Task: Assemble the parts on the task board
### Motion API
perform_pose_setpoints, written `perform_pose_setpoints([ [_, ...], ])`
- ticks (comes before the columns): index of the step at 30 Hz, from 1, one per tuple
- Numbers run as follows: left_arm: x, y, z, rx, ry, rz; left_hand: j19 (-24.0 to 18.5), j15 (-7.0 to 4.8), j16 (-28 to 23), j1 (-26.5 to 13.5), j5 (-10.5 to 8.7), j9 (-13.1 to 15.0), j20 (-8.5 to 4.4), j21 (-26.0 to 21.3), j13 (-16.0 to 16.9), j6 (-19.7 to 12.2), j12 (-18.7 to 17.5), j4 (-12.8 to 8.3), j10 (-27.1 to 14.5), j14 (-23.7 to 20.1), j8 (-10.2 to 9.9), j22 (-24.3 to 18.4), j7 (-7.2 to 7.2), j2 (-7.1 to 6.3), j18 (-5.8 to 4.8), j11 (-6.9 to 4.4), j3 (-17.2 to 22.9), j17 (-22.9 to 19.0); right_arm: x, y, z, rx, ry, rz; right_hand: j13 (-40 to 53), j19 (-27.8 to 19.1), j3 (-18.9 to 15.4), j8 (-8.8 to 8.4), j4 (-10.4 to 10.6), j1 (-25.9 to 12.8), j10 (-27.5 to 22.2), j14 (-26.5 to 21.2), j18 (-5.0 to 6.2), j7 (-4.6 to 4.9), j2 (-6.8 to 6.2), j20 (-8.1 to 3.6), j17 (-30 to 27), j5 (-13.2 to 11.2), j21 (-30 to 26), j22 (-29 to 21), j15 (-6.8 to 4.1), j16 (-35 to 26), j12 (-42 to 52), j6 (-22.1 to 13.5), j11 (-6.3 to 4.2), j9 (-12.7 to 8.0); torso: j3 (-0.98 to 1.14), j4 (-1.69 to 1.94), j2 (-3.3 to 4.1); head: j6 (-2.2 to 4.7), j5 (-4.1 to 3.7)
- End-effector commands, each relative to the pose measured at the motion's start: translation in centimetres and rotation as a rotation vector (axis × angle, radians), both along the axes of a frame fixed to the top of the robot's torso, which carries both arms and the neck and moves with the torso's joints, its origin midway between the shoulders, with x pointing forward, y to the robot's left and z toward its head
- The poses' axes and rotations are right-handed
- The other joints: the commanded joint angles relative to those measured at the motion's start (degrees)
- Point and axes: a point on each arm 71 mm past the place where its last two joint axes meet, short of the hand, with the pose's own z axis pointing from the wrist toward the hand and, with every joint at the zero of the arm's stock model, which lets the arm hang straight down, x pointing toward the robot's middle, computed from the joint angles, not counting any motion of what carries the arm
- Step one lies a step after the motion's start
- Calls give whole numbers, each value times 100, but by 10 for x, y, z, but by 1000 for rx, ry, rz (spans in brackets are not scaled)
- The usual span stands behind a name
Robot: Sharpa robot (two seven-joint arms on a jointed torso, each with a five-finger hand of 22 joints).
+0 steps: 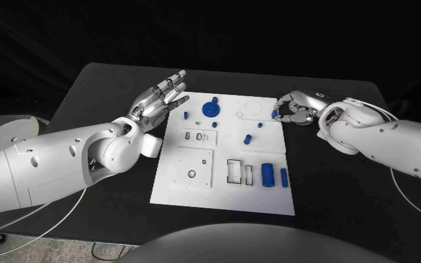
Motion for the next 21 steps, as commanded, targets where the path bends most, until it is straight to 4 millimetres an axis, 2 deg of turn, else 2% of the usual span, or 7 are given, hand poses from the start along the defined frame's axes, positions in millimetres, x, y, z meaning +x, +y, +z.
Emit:
perform_pose_setpoints([
  [1, -1, -3, 1, -16, -1, -21, 30, 40, 19, 29, 23, -6, 6, 24, 0, -5, -15, -35, 5, -5, -32, 3, -33, -12, 46, 35, -4, 5, 0, 2, -1, -9, 2, 3, 1319, -29, -2, 44, -38, 79, 443, 402, 23, -2, -5, -25, 753, 18, -19, 707, 30, -26, -19, 38, 26, 44, 1, 8, 0, 1, -2],
  [15, -1, -3, 0, -15, 3, -25, 30, 40, 19, 29, 23, -6, 6, 24, 0, -5, -15, -35, 5, -5, -32, 3, -33, -12, 46, 35, -4, 5, 0, 5, -2, -16, 9, 7, 1312, -31, -29, 151, -57, 58, 437, 399, 26, -7, -8, -36, 735, -64, -47, 703, 21, -38, -24, -38, 17, 175, -2, 1, -2, 1, 4],
  [16, -1, -3, 0, -15, 4, -25, 29, 46, 19, 26, 25, -6, 9, 24, 0, -15, -16, -39, 3, -5, -32, 2, -27, -13, 45, 44, -5, 5, 0, 5, -3, -16, 10, 6, 1311, -28, -24, 210, -72, 68, 437, 399, 27, -11, 3, -42, 731, -10, -50, 705, 21, -40, -24, -31, 7, 230, -2, 1, -3, 1, 2],
  [21, -1, -4, 0, -15, 5, -27, 29, 46, 19, 26, 25, -6, 9, 24, 0, -15, -16, -39, 3, -5, -32, 2, -27, -13, 45, 44, -5, 5, 1, 5, -3, -14, 6, 7, 1301, -27, 59, 629, -194, 175, 427, 394, 32, -79, 65, -78, 713, 555, -84, 710, -18, -48, -32, 75, -47, 592, 1, 0, 1, 1, 7],
])
